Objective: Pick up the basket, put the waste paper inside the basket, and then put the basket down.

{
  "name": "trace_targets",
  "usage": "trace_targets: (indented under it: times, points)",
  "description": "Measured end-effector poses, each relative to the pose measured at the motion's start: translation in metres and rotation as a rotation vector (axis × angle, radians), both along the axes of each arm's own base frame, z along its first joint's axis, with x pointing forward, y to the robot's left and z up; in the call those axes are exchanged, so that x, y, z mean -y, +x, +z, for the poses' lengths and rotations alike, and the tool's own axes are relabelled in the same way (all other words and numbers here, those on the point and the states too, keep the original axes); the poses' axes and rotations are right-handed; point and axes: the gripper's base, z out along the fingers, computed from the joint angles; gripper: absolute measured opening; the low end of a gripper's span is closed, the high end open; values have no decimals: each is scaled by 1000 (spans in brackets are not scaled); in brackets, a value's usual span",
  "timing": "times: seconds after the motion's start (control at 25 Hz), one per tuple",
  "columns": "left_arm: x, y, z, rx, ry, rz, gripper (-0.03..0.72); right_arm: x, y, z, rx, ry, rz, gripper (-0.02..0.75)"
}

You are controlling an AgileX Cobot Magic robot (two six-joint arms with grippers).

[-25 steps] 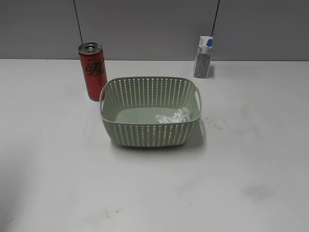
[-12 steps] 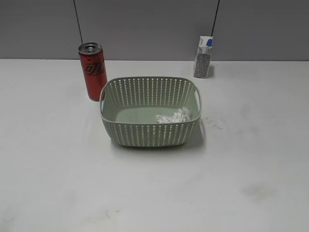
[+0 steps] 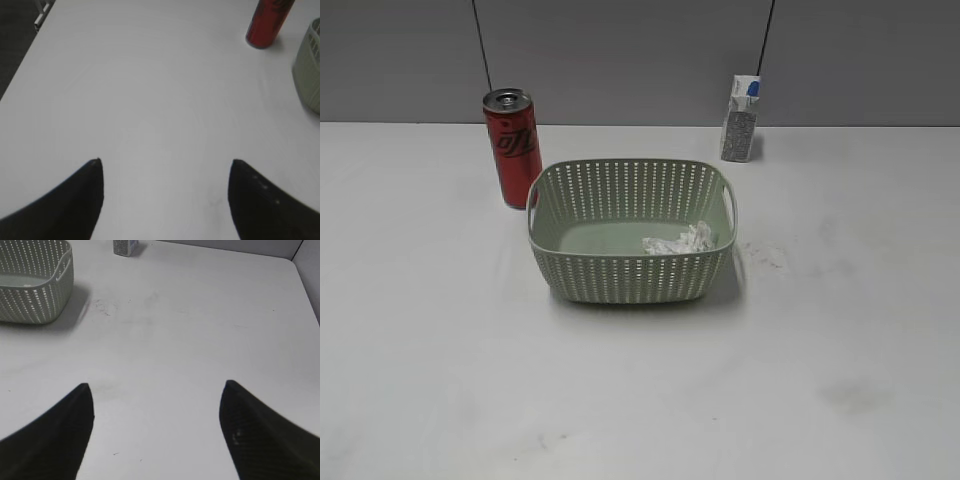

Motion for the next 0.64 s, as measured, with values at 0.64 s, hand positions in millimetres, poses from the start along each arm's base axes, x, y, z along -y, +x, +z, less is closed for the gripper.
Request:
trace_targets:
  times: [0.64]
  points:
    - [-2, -25, -1, 159, 13, 18, 591, 0, 0, 0, 0, 3, 0, 592]
